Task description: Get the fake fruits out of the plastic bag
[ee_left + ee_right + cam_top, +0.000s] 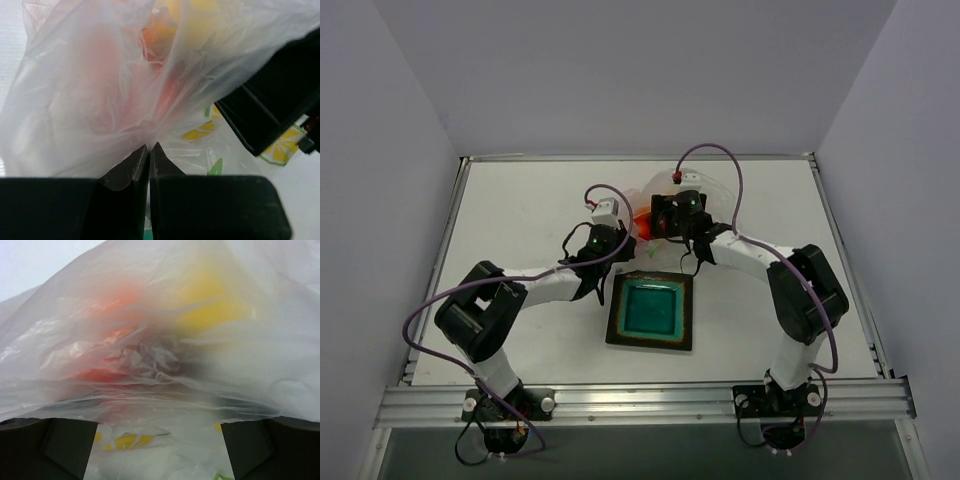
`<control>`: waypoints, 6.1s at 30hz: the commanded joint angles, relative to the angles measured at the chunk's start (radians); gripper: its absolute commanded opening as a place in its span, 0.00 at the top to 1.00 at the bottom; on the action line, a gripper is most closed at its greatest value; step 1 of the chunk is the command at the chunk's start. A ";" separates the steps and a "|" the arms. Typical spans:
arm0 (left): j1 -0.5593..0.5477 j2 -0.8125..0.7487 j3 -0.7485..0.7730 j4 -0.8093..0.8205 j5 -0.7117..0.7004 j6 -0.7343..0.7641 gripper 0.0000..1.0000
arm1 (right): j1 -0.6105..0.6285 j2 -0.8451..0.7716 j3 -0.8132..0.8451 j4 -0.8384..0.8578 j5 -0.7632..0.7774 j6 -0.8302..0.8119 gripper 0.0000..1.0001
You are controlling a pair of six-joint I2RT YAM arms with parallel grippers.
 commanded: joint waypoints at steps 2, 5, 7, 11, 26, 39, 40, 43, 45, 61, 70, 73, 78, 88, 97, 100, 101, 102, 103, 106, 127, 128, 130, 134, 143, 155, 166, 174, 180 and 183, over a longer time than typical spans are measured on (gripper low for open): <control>0.007 -0.044 0.000 0.051 0.036 0.046 0.98 | -0.016 0.070 0.074 -0.014 -0.002 -0.043 0.09; 0.005 -0.050 0.010 0.040 0.051 0.058 0.98 | -0.020 0.118 0.094 -0.014 -0.056 -0.031 0.08; 0.001 -0.055 0.007 0.041 0.056 0.072 0.98 | -0.020 0.139 0.102 -0.006 -0.056 -0.026 0.08; 0.001 -0.044 0.005 0.041 0.058 0.087 0.97 | -0.030 0.172 0.127 0.006 -0.048 -0.040 0.09; 0.011 -0.017 0.040 0.040 0.051 0.037 0.98 | 0.003 -0.052 -0.033 0.037 -0.082 -0.020 0.60; 0.051 -0.026 0.046 0.060 0.082 0.029 0.98 | 0.156 -0.457 -0.283 -0.066 -0.183 0.061 0.59; 0.051 -0.026 0.048 0.063 0.085 0.029 0.98 | 0.175 -0.485 -0.304 -0.068 -0.183 0.073 0.59; 0.053 -0.012 0.060 0.069 0.090 0.027 0.98 | 0.247 -0.560 -0.386 -0.066 -0.189 0.134 0.59; 0.056 -0.007 0.063 0.069 0.094 0.027 0.98 | 0.293 -0.572 -0.438 -0.060 -0.171 0.156 0.59; 0.057 -0.036 0.016 0.068 0.096 0.076 0.98 | 0.422 -0.333 -0.432 0.080 0.035 0.175 0.25; 0.057 -0.053 -0.012 0.060 0.062 0.090 0.98 | 0.328 -0.492 -0.398 -0.020 -0.065 0.086 0.27; 0.057 -0.058 -0.024 0.061 0.041 0.089 0.98 | 0.238 -0.486 -0.340 -0.026 -0.102 0.070 0.65; 0.056 -0.052 -0.049 0.074 -0.007 0.067 0.98 | 0.207 -0.323 -0.176 -0.005 -0.025 0.030 0.86; 0.056 -0.037 -0.088 0.092 -0.088 0.032 0.98 | 0.194 0.044 0.102 0.038 0.085 0.033 0.85; 0.056 -0.041 -0.098 0.084 -0.114 0.020 0.98 | 0.187 0.121 0.133 0.052 0.159 0.070 0.46; 0.056 -0.032 -0.095 0.074 -0.119 0.012 0.98 | 0.184 0.138 0.142 0.051 0.163 0.066 0.26; 0.056 -0.033 -0.095 0.071 -0.123 0.009 0.98 | 0.181 0.150 0.145 0.049 0.156 0.066 0.20; 0.056 -0.035 -0.096 0.068 -0.129 0.007 0.98 | 0.180 0.159 0.151 0.046 0.148 0.066 0.17; 0.054 -0.040 -0.101 0.064 -0.143 0.006 0.98 | 0.175 0.169 0.165 0.044 0.142 0.067 0.15; 0.056 -0.050 -0.111 0.058 -0.163 -0.003 0.98 | 0.168 0.218 0.188 0.041 0.127 0.069 0.12; 0.054 -0.015 -0.102 0.083 -0.133 -0.030 0.98 | 0.128 0.128 0.145 0.127 0.058 0.073 0.38; 0.056 -0.017 -0.102 0.083 -0.133 -0.026 0.98 | 0.128 0.108 0.134 0.127 0.047 0.064 0.38; 0.056 -0.027 -0.104 0.080 -0.134 -0.020 0.98 | 0.128 0.060 0.117 0.117 0.032 0.058 0.37; 0.056 -0.038 -0.101 0.075 -0.134 -0.007 0.98 | 0.128 -0.006 0.062 0.094 -0.037 0.053 0.36; 0.057 -0.046 -0.090 0.080 -0.099 0.007 0.98 | 0.141 -0.095 -0.021 0.038 -0.124 0.038 0.32; 0.057 -0.089 -0.085 0.107 -0.013 0.049 0.80 | 0.100 0.075 0.054 0.024 0.039 -0.014 0.30; 0.085 0.031 0.002 0.068 0.074 0.013 0.41 | 0.066 0.081 0.045 0.020 -0.016 0.001 0.06; 0.085 0.059 0.043 0.052 0.082 0.023 0.33 | 0.043 0.032 0.005 0.034 -0.030 0.013 0.03; 0.099 0.106 0.054 0.054 0.070 0.029 0.74 | 0.016 0.034 0.002 0.074 -0.080 0.050 0.02; 0.106 0.114 0.047 0.051 0.064 0.032 0.97 | 0.006 0.041 0.012 0.087 -0.087 0.066 0.00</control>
